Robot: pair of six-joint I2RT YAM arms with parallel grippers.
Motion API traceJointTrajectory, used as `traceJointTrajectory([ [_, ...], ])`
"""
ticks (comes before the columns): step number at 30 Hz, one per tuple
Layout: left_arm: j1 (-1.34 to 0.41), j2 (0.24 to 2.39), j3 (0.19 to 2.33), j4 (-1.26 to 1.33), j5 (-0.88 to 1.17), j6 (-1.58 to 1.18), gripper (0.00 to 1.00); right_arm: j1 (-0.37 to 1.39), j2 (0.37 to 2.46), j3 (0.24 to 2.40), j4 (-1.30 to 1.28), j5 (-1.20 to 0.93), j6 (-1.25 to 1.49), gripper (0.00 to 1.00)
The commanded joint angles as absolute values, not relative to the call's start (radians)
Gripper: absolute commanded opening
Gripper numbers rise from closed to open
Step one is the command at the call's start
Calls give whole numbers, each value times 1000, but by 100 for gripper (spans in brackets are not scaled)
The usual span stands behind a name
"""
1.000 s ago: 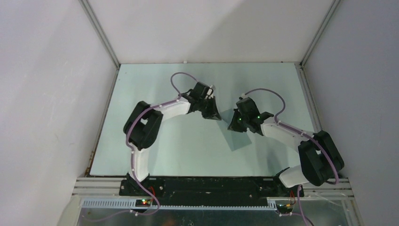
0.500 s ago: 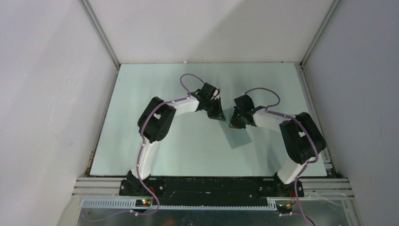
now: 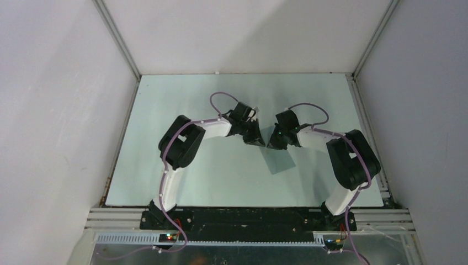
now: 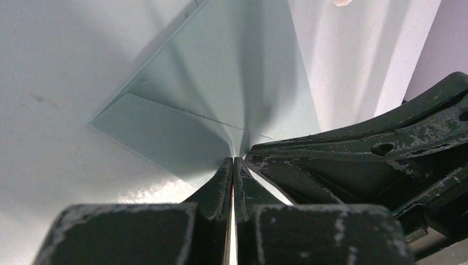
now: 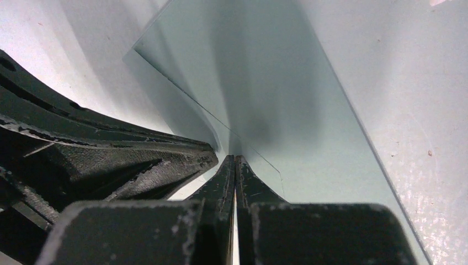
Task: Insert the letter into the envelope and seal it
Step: Seal the envelope flap on the envelope.
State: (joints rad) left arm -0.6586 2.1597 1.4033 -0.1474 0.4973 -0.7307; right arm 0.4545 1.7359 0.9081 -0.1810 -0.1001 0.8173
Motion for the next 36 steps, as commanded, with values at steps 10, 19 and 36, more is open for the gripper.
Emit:
traceJointTrajectory([
  [10, -631, 2204, 1468, -260, 424, -709, 3, 507, 1646, 745, -249, -4, 797, 0],
  [19, -632, 2194, 1440, -249, 447, -700, 3, 515, 1664, 775, -229, 20, 803, 0],
  [36, -632, 2191, 1437, -247, 460, -697, 3, 489, 1666, 739, -251, 57, 790, 0],
])
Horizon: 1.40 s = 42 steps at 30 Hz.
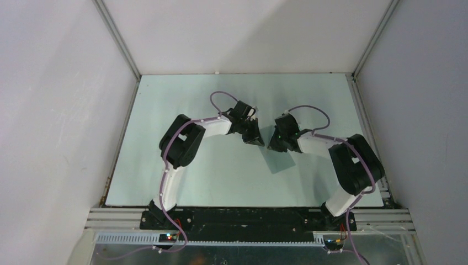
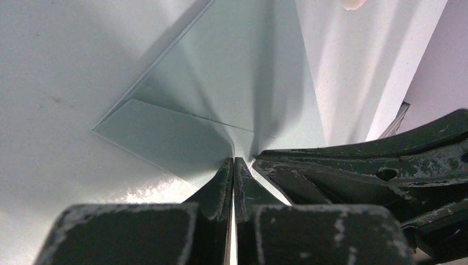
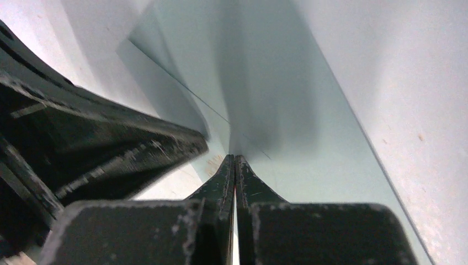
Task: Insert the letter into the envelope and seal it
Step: Seal the envelope flap on the envelope.
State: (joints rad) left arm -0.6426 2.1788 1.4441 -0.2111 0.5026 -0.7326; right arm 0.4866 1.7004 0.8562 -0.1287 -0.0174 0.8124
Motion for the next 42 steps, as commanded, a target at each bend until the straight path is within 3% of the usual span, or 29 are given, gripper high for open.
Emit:
traceJointTrajectory([
  [1, -631, 2189, 1436, -246, 460, -697, 3, 491, 1644, 719, -255, 59, 791, 0],
  [9, -632, 2182, 1440, -248, 463, -696, 3, 507, 1590, 711, -266, 76, 784, 0],
  [18, -631, 2184, 1439, -244, 488, -692, 3, 490, 1715, 900, -253, 85, 790, 0],
  [27, -632, 2182, 1445, -250, 497, -684, 4, 453, 1753, 948, -259, 87, 793, 0],
  [42, -631, 2185, 1475, -260, 488, -689, 4, 552, 1539, 703, -320, 152, 808, 0],
])
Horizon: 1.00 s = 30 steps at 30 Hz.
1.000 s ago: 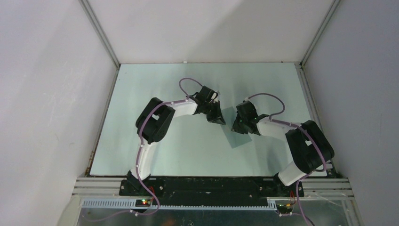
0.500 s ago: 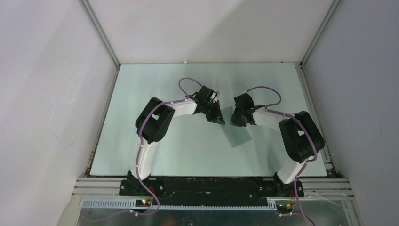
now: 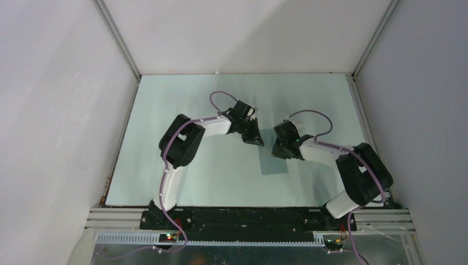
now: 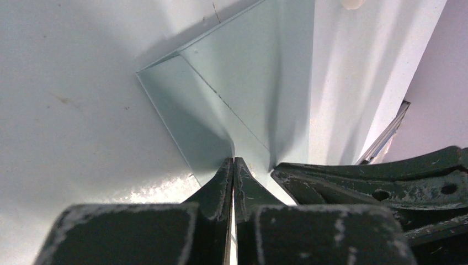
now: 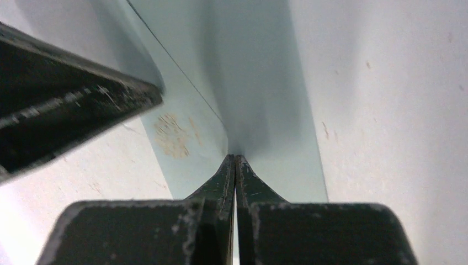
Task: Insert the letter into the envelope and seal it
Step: Seal the envelope flap on the envelope.
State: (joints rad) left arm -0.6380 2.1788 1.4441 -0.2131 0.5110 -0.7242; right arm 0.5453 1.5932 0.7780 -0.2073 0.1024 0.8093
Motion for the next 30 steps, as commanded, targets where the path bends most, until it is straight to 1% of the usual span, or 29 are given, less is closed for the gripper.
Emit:
traceJointTrajectory([
  [1, -632, 2185, 1476, -260, 488, -688, 4, 552, 1531, 697, -328, 153, 802, 0],
  [8, -633, 2166, 1481, -271, 489, -680, 4, 538, 1428, 751, -361, 149, 783, 0],
  [15, -635, 2087, 1478, -280, 493, -675, 4, 539, 1343, 818, -370, 133, 793, 0],
  [22, -634, 2033, 1504, -281, 507, -678, 4, 557, 1366, 833, -342, 95, 807, 0],
  [30, -635, 2036, 1500, -280, 514, -677, 4, 589, 1431, 843, -305, 61, 810, 0],
])
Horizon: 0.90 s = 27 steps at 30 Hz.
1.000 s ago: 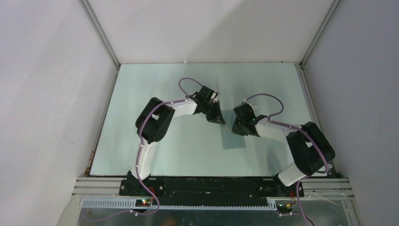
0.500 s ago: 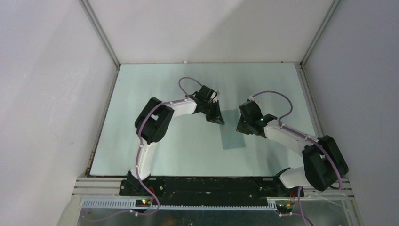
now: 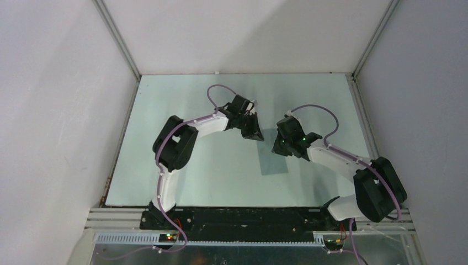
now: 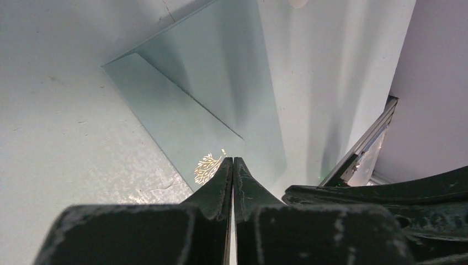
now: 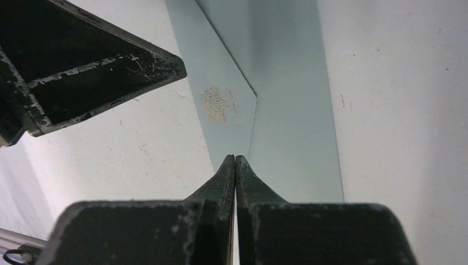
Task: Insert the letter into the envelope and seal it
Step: Seal the envelope flap on the envelope.
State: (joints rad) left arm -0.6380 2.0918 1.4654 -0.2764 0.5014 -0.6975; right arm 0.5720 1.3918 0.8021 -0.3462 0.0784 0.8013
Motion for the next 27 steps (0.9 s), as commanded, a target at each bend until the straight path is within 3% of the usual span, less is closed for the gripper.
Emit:
traceJointTrajectory([
  [1, -635, 2034, 1497, -279, 514, -678, 4, 589, 1442, 843, -295, 56, 812, 0],
  [10, -623, 2017, 1488, -281, 511, -672, 4, 589, 1577, 843, -234, 11, 814, 0],
  [17, -621, 2124, 1518, -294, 512, -654, 4, 583, 1661, 844, -230, 14, 805, 0],
  [27, -612, 2233, 1590, -340, 456, -630, 4, 599, 1601, 799, -265, 26, 797, 0],
])
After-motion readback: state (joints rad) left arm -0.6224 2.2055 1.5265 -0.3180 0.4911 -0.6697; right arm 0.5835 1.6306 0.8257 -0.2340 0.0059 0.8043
